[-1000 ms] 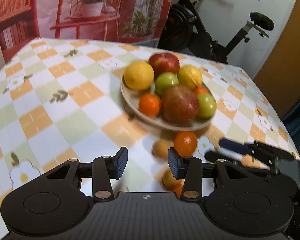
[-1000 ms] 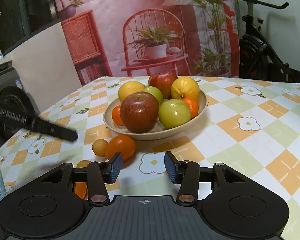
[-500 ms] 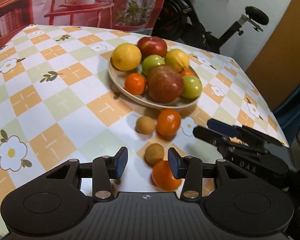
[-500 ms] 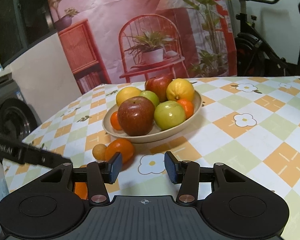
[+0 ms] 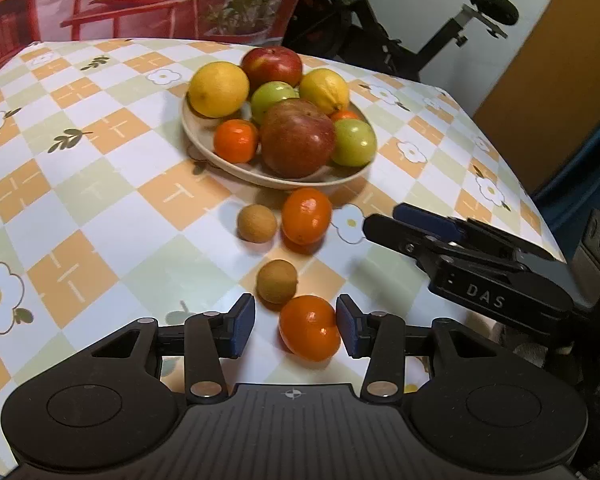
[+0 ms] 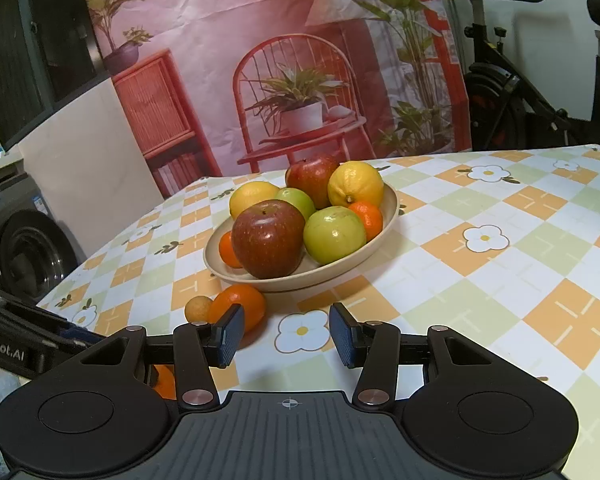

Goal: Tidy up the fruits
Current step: 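Move the left tool down to an orange tangerine on the table, then close the left tool around the tangerine and lift it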

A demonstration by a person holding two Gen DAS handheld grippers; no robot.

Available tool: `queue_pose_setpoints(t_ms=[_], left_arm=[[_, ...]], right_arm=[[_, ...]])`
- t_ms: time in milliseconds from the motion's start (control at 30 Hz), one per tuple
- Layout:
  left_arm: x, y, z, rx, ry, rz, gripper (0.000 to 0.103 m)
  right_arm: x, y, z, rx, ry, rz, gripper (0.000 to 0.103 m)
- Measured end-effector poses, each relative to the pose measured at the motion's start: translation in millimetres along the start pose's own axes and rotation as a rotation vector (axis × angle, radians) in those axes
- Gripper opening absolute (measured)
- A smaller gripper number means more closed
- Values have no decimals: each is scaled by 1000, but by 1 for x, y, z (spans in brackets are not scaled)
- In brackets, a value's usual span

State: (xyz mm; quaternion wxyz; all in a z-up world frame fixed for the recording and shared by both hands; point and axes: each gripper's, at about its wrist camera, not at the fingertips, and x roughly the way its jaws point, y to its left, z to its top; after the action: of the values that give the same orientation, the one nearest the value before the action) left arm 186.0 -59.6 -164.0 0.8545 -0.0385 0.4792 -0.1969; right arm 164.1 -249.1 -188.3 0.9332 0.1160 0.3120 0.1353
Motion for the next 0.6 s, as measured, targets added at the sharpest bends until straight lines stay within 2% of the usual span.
queue_pose_setpoints(t_ms=[333,400,433,600], left_arm=[[9,-1,-3,5,45,-20,46],[9,0,-4,-2,46,-23,43],[9,1,-4,-5,44,-28,36],[3,0,-2,7,17,-24,36]], right_arm=[[0,0,0,1,0,1,44],[0,0,0,0,1,1,44],[0,0,0,0,4,2,44],[0,3,0,-6,3,3,44]])
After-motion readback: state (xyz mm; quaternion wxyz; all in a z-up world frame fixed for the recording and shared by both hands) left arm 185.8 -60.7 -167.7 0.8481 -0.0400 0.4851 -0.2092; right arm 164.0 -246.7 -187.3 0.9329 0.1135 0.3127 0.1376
